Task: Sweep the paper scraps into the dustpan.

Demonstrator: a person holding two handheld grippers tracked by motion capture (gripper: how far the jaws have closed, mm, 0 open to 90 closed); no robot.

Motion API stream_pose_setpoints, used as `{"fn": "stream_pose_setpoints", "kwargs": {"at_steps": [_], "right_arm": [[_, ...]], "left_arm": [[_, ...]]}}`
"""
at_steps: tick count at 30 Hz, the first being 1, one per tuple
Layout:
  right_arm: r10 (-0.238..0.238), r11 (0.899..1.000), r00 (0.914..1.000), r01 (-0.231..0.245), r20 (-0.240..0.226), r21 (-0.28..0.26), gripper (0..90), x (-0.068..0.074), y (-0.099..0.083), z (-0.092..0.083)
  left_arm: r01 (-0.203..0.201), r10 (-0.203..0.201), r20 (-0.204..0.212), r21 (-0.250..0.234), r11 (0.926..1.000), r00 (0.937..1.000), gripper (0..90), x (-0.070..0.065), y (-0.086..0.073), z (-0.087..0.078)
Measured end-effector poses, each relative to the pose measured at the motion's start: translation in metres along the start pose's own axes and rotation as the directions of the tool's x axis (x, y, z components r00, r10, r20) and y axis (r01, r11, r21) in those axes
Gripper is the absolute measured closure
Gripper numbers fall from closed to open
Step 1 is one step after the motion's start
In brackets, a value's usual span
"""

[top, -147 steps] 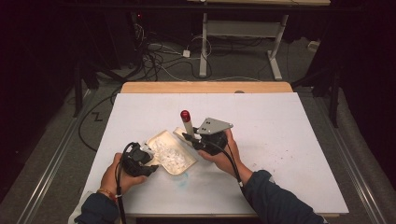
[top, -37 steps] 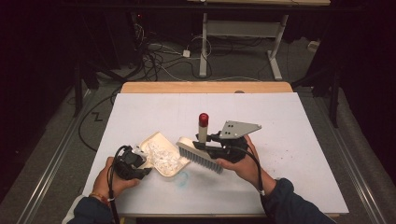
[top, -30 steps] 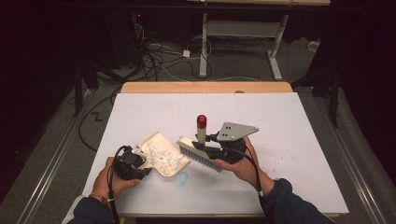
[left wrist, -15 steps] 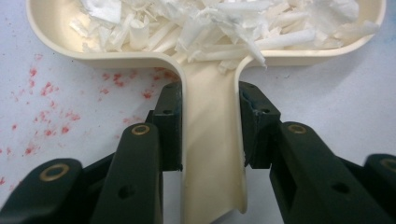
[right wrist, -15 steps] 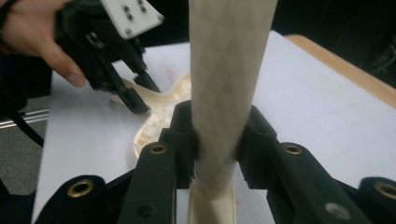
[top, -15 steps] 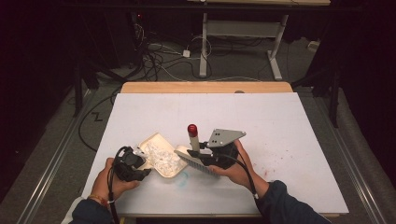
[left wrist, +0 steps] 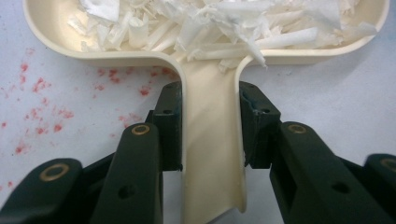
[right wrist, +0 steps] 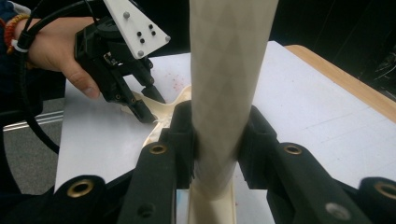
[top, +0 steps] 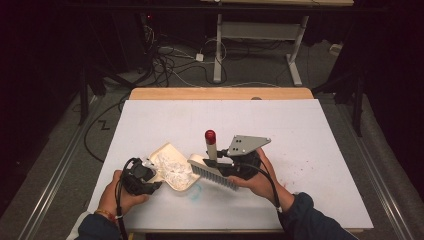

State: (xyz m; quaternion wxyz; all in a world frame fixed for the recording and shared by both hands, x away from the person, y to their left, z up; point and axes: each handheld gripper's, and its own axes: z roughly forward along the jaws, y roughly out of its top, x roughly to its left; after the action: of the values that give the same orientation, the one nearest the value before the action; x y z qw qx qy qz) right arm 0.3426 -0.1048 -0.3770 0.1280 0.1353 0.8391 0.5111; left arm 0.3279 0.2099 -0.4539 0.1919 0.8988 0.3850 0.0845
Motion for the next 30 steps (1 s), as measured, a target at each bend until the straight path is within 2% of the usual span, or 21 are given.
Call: {"fn": "stream_pose_setpoints", "kwargs": {"at_steps": [6,9,14,15,17,18,20,21,23,24,25,27,30], "right_arm": [[0.006,1.0,0.9999,-0.006,0.014,-0.008,71.3,-0.002,0.002,-0.013],[0.007,1.0,0.9997,-0.007,0.021,-0.002,71.3,-0.004,0.0,-0.019],[0.02,1.0,0.9984,-0.02,0.053,-0.002,71.3,-0.011,-0.007,-0.043],[0.02,1.0,0.9984,-0.02,0.053,-0.002,71.3,-0.011,-0.007,-0.043],[0.027,1.0,0.9971,-0.027,0.071,-0.006,71.3,-0.016,-0.012,-0.057],[0.027,1.0,0.9971,-0.027,0.071,-0.006,71.3,-0.016,-0.012,-0.057],[0.037,0.999,0.9951,-0.037,0.091,-0.004,71.3,-0.021,-0.018,-0.072],[0.037,0.999,0.9951,-0.037,0.091,-0.004,71.3,-0.021,-0.018,-0.072],[0.053,0.999,0.9916,-0.054,0.118,0.002,71.3,-0.027,-0.026,-0.086],[0.053,0.999,0.9916,-0.054,0.118,0.002,71.3,-0.027,-0.026,-0.086],[0.068,0.998,0.9892,-0.069,0.13,0.004,71.3,-0.03,-0.032,-0.096],[0.073,0.997,0.9874,-0.075,0.14,0.006,71.3,-0.032,-0.035,-0.101],[0.098,0.995,0.9781,-0.101,0.184,0.009,71.2,-0.038,-0.048,-0.118]], "left_arm": [[0.006,-0.006,0.002,-0.002,1.0,1.0,63.4,0.0,0.0,0.0],[0.021,-0.021,0.0,-0.006,0.9998,0.9998,63.4,0.0,0.0,0.0],[0.039,-0.039,-0.008,-0.011,0.9992,0.9992,63.4,0.0,0.0,0.0],[0.042,-0.042,-0.01,-0.014,0.999,0.9991,63.4,0.001,0.0,0.0],[0.048,-0.048,-0.014,-0.019,0.9987,0.9987,63.4,0.001,0.0,-0.001],[0.051,-0.052,-0.014,-0.021,0.9985,0.9986,63.4,0.002,0.0,-0.001],[0.056,-0.057,-0.012,-0.025,0.9981,0.9983,63.4,0.002,0.0,0.0],[0.058,-0.058,-0.012,-0.026,0.998,0.9982,63.4,0.003,0.0,0.0],[0.059,-0.059,-0.016,-0.026,0.9979,0.9981,63.4,0.004,-0.001,0.001],[0.058,-0.059,-0.015,-0.022,0.9981,0.9982,63.4,0.005,-0.001,0.001],[0.065,-0.065,-0.013,-0.027,0.9976,0.9978,63.4,0.005,-0.002,0.002],[0.069,-0.07,-0.014,-0.026,0.9973,0.9975,63.3,0.007,-0.003,0.002],[0.085,-0.086,-0.016,-0.029,0.996,0.9962,63.3,0.01,-0.004,0.003]]}}
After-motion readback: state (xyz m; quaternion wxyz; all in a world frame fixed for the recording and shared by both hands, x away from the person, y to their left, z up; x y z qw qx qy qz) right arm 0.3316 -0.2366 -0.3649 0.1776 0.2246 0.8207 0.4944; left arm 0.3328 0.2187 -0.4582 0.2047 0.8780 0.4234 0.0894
